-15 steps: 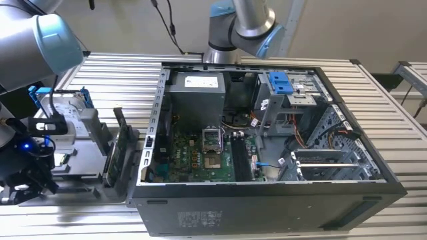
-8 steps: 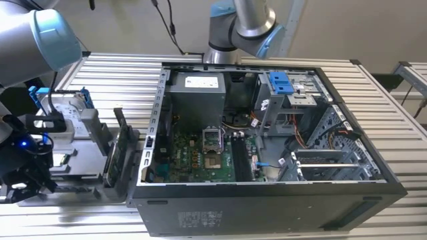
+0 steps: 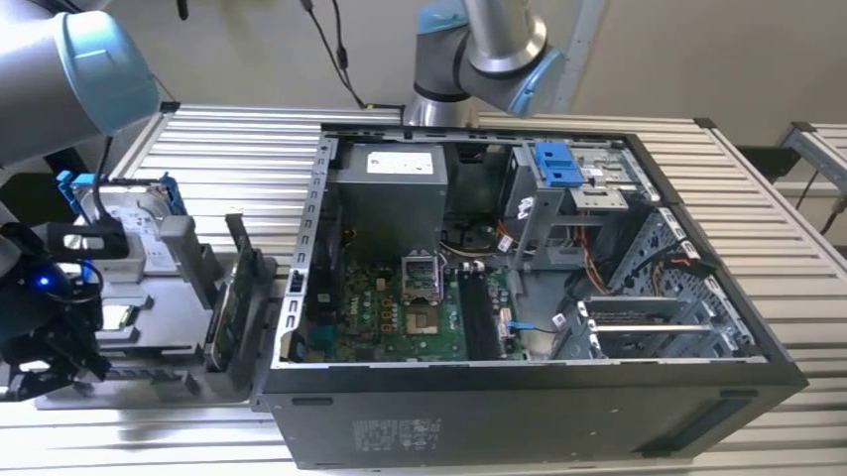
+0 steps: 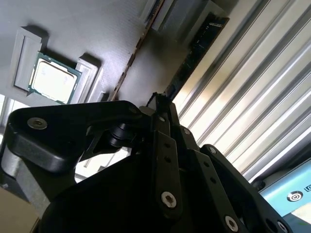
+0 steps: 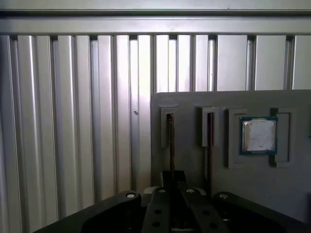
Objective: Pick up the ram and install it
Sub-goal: 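Pick up the ram and move it above insertion slot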
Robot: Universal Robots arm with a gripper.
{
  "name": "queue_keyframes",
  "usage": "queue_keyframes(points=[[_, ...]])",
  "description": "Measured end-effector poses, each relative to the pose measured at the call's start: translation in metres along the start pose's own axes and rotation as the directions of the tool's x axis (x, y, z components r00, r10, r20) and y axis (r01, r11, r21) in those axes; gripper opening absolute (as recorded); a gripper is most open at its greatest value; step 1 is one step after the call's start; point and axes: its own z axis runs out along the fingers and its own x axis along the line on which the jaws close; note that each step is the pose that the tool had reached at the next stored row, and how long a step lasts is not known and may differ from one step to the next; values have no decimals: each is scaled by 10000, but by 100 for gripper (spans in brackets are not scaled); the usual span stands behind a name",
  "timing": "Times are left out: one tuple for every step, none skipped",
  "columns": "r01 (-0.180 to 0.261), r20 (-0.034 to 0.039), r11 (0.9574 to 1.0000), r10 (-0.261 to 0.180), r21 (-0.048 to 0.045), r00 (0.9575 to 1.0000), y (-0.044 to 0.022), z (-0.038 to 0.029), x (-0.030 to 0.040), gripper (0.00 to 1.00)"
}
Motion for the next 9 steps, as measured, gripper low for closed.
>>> queue_keyframes(points=[[0, -1, 10000, 0, 0, 10000, 0, -5, 0, 14], [0, -3, 10000, 0, 1, 10000, 0, -9, 0, 14], [0, -4, 10000, 0, 2, 10000, 0, -11, 0, 14], [0, -7, 10000, 0, 2, 10000, 0, -14, 0, 14], [0, -11, 10000, 0, 1, 10000, 0, -18, 0, 14], [1, -14, 10000, -1, 1, 10000, 0, -21, 0, 14], [1, -16, 10000, -1, 1, 10000, 0, -23, 0, 14], [0, -20, 10000, 0, 2, 10000, 0, -24, 0, 14], [0, -25, 10000, 0, 2, 10000, 0, -26, -1, 14]])
